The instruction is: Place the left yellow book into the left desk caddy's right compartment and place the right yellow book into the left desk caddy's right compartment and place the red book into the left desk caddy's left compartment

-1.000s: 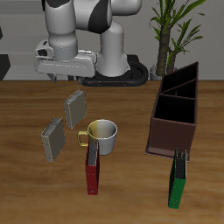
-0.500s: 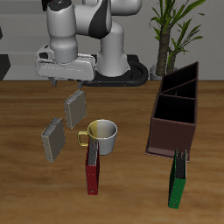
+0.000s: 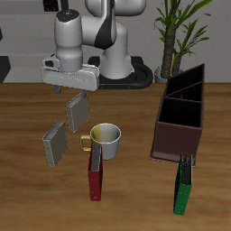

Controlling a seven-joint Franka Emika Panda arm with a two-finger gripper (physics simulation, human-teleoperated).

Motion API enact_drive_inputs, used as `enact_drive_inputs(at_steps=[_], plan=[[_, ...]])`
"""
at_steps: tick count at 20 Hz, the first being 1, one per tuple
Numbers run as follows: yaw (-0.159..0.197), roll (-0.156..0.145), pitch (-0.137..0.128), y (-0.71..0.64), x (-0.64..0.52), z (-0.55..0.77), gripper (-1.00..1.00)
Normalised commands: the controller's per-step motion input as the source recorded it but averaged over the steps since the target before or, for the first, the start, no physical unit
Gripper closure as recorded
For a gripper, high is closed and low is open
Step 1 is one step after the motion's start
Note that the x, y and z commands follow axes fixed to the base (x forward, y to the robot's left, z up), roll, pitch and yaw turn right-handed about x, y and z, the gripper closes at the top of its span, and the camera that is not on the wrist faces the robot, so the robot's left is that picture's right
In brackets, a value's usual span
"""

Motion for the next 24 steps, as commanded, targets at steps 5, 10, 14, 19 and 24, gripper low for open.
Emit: enact_drive_inputs(at_steps=[5,10,14,19,24], plan=[[-0.004,-0.007,-0.001,0.02,-0.08,-0.19,-1.00],[-0.029,-0.016,0.030,-0.02,0.10,-0.30,-1.00],[-0.019,0.015,0.057,0.00,0.15,-0.32,-1.00],[0.004,0.022,0.002,0.05,0.02,-0.10,1.00],[-0.012,0.003,-0.008,0.02,-0.04,0.05,1.00]])
